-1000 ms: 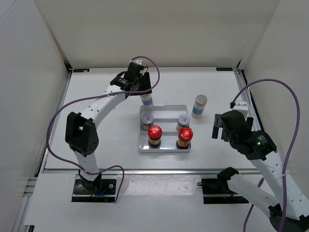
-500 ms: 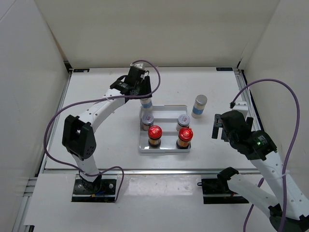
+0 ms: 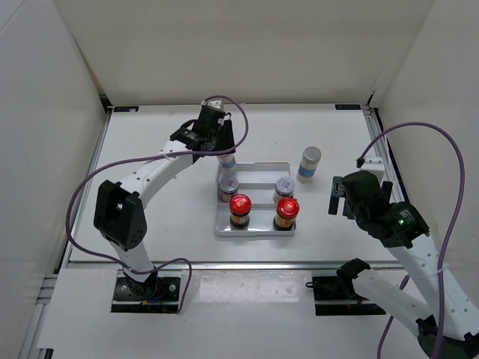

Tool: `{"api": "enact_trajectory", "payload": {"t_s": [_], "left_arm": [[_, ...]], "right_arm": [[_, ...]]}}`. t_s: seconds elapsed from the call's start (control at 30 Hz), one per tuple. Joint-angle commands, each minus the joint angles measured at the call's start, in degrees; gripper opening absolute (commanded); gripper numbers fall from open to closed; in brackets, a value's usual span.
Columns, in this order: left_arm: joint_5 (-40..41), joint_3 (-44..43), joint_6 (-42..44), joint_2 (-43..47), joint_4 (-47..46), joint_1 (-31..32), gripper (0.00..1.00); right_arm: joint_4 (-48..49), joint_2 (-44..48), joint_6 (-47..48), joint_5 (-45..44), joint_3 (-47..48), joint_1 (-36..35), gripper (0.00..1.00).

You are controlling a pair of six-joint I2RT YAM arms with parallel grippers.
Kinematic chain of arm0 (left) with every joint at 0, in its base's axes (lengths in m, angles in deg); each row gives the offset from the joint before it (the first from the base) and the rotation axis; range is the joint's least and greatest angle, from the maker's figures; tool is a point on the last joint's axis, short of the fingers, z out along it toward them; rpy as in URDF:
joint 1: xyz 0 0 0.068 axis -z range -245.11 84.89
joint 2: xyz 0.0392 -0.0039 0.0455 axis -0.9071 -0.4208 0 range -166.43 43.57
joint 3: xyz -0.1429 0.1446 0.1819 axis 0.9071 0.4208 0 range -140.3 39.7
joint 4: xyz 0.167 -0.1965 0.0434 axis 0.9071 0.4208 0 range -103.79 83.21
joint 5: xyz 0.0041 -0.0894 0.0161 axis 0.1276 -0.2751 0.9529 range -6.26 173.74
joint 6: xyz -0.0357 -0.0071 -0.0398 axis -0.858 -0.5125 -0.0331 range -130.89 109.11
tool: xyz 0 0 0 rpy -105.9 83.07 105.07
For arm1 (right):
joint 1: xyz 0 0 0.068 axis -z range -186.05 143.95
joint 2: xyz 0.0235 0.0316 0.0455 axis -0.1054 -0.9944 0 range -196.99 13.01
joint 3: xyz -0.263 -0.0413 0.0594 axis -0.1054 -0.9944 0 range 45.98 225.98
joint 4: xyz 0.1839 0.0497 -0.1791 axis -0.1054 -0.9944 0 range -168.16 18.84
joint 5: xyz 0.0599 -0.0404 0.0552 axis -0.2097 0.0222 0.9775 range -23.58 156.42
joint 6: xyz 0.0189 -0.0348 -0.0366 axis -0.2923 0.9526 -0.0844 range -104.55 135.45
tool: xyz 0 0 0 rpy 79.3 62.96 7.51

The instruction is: Organize the condiment bottles

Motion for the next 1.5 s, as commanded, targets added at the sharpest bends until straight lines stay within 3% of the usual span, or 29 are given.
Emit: {"api": "enact_trajectory", "payload": {"t_s": [0.0, 0.2, 0.33, 0.8, 1.03, 1.23, 1.27, 1.33, 1.47], "left_arm": [[-1.1, 1.0, -0.7, -2.6, 3.7, 0.2, 0.54], [-1.7, -3.6, -0.2, -8.4, 5.5, 0.2, 0.66], [-2.8, -5.8, -0.2, -10.2, 7.0, 0.2, 0.64], [-2.3, 3.5, -0.2, 3.4, 8.1, 0.2, 0.59], [-2.3, 3.3, 0.3, 1.0, 8.1, 0.2, 0.59], [-0.9, -4.2, 2.0, -6.1, 10.9, 0.2, 0.76], [-0.3, -5.3, 2.0, -6.7, 11.6, 0.2, 0.81], [0.4, -9.3, 2.0, -7.8, 14.0, 0.2, 1.0], [2.6, -15.4, 4.1, -5.7, 17.2, 0.2, 1.0]], "right_arm": [[1.6, 0.1, 1.0, 0.0, -0.1, 0.0, 1.0], [1.6, 0.1, 1.0, 0.0, -0.1, 0.0, 1.0], [1.6, 0.1, 1.0, 0.0, -0.1, 0.0, 1.0], [2.1, -1.1, 1.0, 0.5, -0.1, 0.0, 1.0], [2.1, -1.1, 1.0, 0.5, -0.1, 0.0, 1.0], [2.1, 0.8, 1.0, 0.5, -0.1, 0.0, 1.0], [2.1, 0.8, 1.0, 0.5, -0.1, 0.0, 1.0], [2.6, 1.3, 1.0, 0.5, -0.7, 0.0, 1.0], [2.6, 0.8, 1.0, 0.5, -0.7, 0.0, 1.0]]}}
